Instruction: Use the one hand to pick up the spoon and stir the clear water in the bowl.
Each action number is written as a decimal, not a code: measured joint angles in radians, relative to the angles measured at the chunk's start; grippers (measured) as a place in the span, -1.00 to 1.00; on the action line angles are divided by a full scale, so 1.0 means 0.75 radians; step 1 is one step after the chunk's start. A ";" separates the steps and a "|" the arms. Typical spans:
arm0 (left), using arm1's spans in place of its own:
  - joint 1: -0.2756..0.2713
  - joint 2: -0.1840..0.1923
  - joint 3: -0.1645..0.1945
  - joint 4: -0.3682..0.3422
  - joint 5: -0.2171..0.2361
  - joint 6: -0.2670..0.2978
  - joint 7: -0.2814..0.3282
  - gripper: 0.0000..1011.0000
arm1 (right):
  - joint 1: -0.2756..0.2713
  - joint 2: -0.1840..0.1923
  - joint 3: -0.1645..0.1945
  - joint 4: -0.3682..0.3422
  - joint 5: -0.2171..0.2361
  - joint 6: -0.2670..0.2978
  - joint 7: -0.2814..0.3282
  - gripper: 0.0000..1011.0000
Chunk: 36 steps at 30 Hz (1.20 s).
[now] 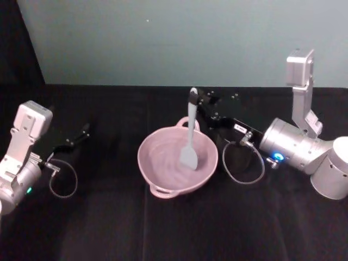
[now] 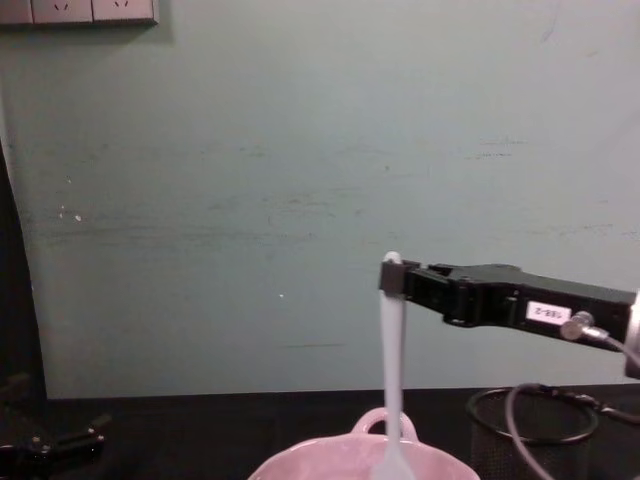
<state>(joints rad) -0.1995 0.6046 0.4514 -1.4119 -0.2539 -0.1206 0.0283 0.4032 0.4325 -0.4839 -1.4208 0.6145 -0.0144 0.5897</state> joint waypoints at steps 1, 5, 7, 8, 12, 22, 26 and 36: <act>0.000 0.000 0.000 0.000 0.000 0.000 0.000 1.00 | 0.001 -0.004 -0.005 -0.001 -0.001 0.000 0.002 -0.80; 0.000 0.000 0.000 0.000 0.000 0.000 0.000 1.00 | 0.012 -0.025 -0.028 0.004 -0.006 0.000 0.016 -0.80; 0.000 0.000 0.000 0.000 0.000 0.000 0.000 1.00 | 0.024 -0.043 -0.046 0.018 -0.010 0.000 0.030 -0.80; 0.000 0.000 0.000 0.000 0.000 0.000 0.000 1.00 | 0.037 -0.057 -0.058 0.030 -0.011 -0.001 0.039 -0.80; 0.000 0.000 0.000 0.000 0.000 0.000 0.000 1.00 | 0.078 -0.093 -0.091 0.077 -0.018 -0.003 0.066 -0.80; 0.000 0.000 0.000 0.000 0.000 0.000 0.000 1.00 | 0.224 -0.195 -0.132 0.296 -0.021 -0.039 0.142 -0.80; 0.000 0.000 0.000 0.000 0.000 0.000 0.000 1.00 | 0.256 -0.219 -0.129 0.364 -0.011 -0.052 0.160 -0.80; 0.000 0.000 0.000 0.000 0.000 0.000 0.000 1.00 | 0.273 -0.200 -0.087 0.418 -0.012 -0.067 0.139 -0.80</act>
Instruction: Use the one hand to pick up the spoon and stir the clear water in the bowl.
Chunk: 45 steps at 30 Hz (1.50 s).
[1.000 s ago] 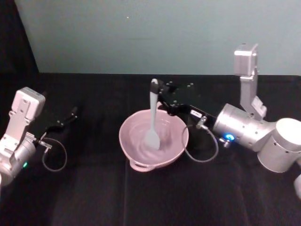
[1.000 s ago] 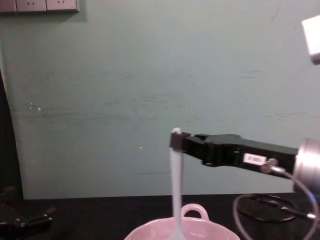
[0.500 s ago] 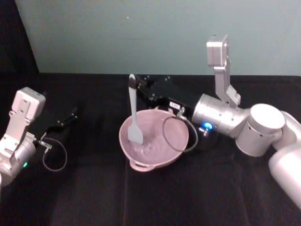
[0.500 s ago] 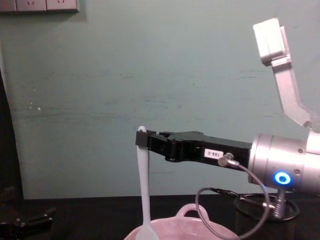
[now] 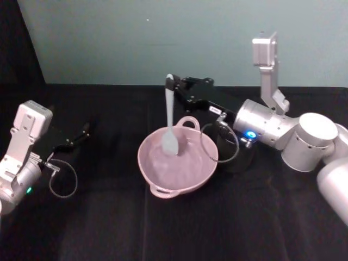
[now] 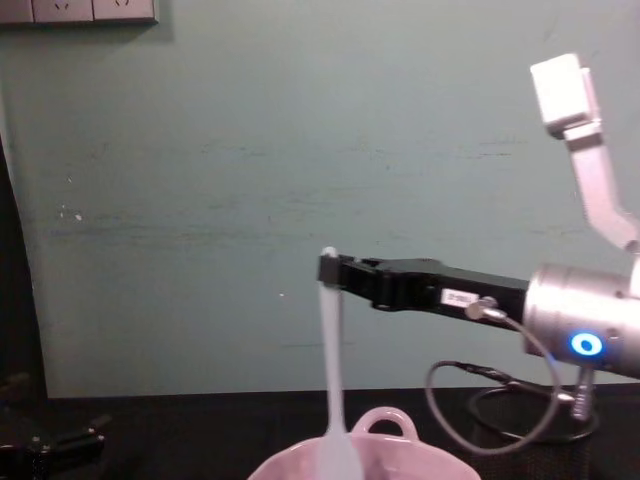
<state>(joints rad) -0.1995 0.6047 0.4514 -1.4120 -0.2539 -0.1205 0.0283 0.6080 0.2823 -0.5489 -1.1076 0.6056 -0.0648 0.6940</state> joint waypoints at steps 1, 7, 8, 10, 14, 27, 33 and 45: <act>0.000 0.000 0.000 0.000 0.000 0.000 0.000 1.00 | -0.014 0.017 0.013 -0.023 0.000 0.003 -0.013 -0.80; 0.000 0.000 0.000 0.000 0.000 0.000 0.000 1.00 | -0.105 0.095 0.065 -0.149 0.007 0.021 -0.071 -0.80; 0.000 0.000 0.000 0.000 0.000 0.000 0.000 1.00 | -0.105 0.095 0.065 -0.149 0.007 0.021 -0.071 -0.80; 0.000 0.000 0.000 0.000 0.000 0.000 0.000 1.00 | -0.148 0.126 0.087 -0.208 0.014 0.027 -0.097 -0.80; 0.000 0.000 0.000 0.000 0.000 0.000 0.000 1.00 | -0.230 0.178 0.116 -0.323 0.023 0.043 -0.131 -0.80; 0.000 0.000 0.000 0.000 0.000 0.000 0.000 1.00 | -0.299 0.174 0.080 -0.429 0.024 0.057 -0.135 -0.80; 0.000 0.000 0.000 0.000 0.000 0.000 0.000 1.00 | -0.253 0.119 0.023 -0.377 0.019 0.055 -0.093 -0.80; 0.000 0.000 0.000 0.000 0.000 0.000 0.000 1.00 | -0.127 0.025 -0.038 -0.217 0.007 0.028 -0.028 -0.80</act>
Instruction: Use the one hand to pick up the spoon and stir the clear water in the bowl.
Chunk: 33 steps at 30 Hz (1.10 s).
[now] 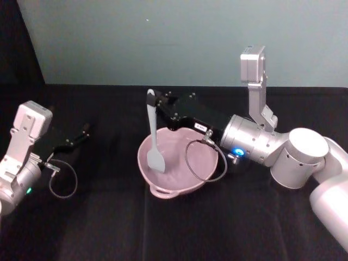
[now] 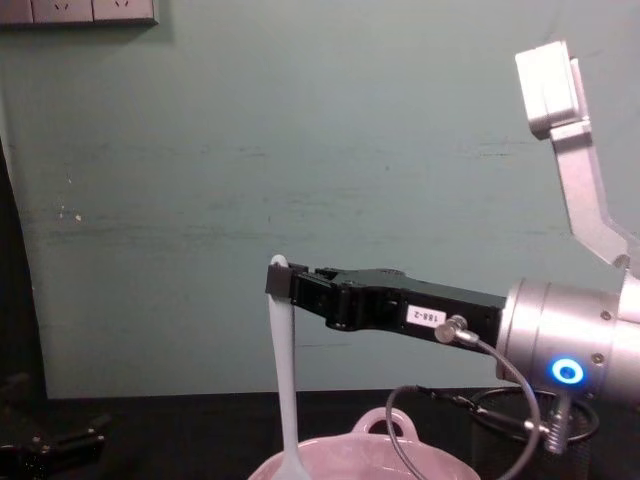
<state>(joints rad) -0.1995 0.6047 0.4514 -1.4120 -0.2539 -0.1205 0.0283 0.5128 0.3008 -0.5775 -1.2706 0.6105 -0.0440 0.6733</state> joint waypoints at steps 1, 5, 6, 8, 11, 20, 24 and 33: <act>0.000 0.000 0.000 0.000 0.000 0.000 0.000 1.00 | 0.008 -0.005 -0.001 0.013 0.000 -0.002 0.004 -0.80; 0.000 0.000 0.000 0.000 0.000 0.000 0.000 1.00 | 0.061 -0.032 -0.005 0.095 -0.004 -0.014 0.023 -0.80; 0.000 0.000 0.000 0.000 0.000 0.000 0.000 1.00 | 0.069 -0.035 -0.005 0.108 -0.004 -0.016 0.025 -0.80; 0.000 0.000 0.000 0.000 0.000 0.000 0.000 1.00 | 0.083 -0.042 -0.005 0.136 -0.005 -0.020 0.030 -0.80; 0.000 0.000 0.000 0.000 0.000 0.000 0.000 1.00 | 0.116 -0.052 0.002 0.195 -0.006 -0.029 0.038 -0.80; 0.000 0.000 0.000 0.000 0.000 0.000 0.000 1.00 | 0.135 -0.024 0.041 0.229 -0.014 -0.031 0.029 -0.80; 0.000 0.000 0.000 0.000 0.000 0.000 0.000 1.00 | 0.105 0.013 0.067 0.181 -0.014 -0.021 0.005 -0.80; 0.000 0.000 0.000 0.000 0.000 0.000 0.000 1.00 | -0.027 0.109 0.115 -0.009 -0.003 0.017 -0.060 -0.80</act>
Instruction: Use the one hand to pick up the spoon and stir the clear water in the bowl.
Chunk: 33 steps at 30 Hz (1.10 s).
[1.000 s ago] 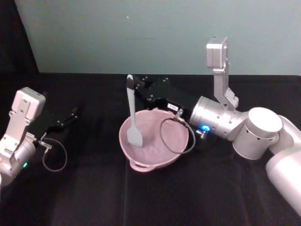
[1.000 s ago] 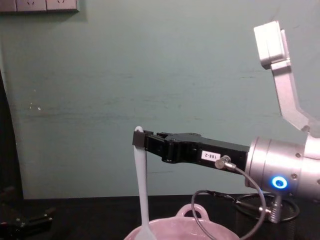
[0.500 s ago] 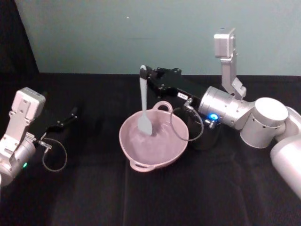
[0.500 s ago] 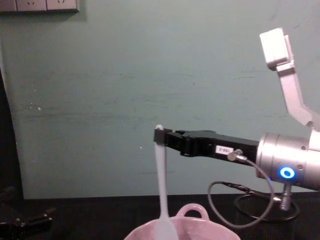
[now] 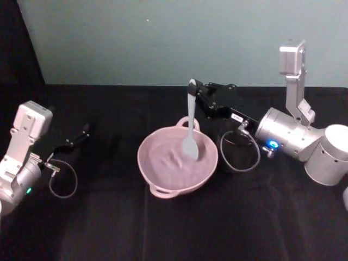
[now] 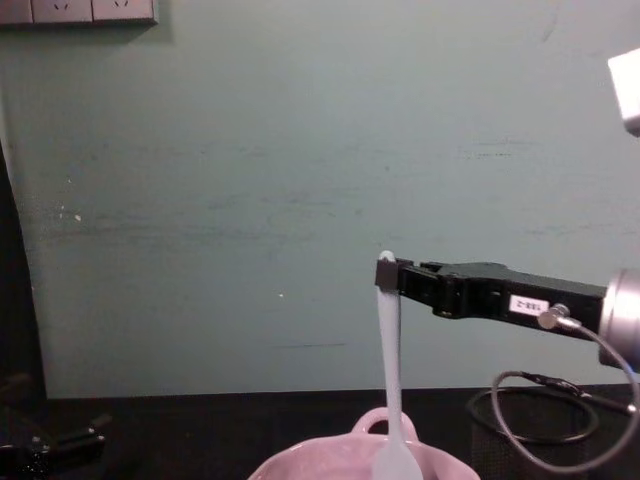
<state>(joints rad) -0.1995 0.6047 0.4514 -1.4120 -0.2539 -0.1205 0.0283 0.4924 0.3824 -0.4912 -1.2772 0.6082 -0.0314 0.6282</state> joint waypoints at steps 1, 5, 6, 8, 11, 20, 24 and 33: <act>0.000 0.000 0.000 0.000 0.000 0.000 0.000 1.00 | -0.011 0.006 0.002 -0.015 0.001 0.003 -0.005 -0.80; 0.000 0.000 0.000 0.000 0.000 0.000 0.000 1.00 | -0.061 0.030 0.007 -0.087 0.007 0.017 -0.021 -0.80; 0.000 0.000 0.000 0.000 0.000 0.000 0.000 1.00 | -0.068 0.032 0.006 -0.098 0.007 0.019 -0.023 -0.80; 0.000 0.000 0.000 0.000 0.000 0.000 0.000 1.00 | -0.084 0.034 -0.002 -0.123 0.008 0.024 -0.026 -0.80; 0.000 0.000 0.000 0.000 0.000 0.000 0.000 1.00 | -0.090 0.024 -0.019 -0.138 0.007 0.025 -0.024 -0.80; 0.000 0.000 0.000 0.000 0.000 0.000 0.000 1.00 | -0.047 -0.039 -0.080 -0.092 0.002 0.018 0.016 -0.80; 0.000 0.000 0.000 0.000 0.000 0.000 0.000 1.00 | -0.003 -0.078 -0.101 -0.035 -0.001 0.004 0.037 -0.80; 0.000 0.000 0.000 0.000 0.000 0.000 0.000 1.00 | 0.092 -0.131 -0.130 0.093 -0.016 -0.010 0.078 -0.80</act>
<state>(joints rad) -0.1995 0.6047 0.4514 -1.4120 -0.2539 -0.1205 0.0283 0.5612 0.2839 -0.5886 -1.2074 0.5965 -0.0389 0.6869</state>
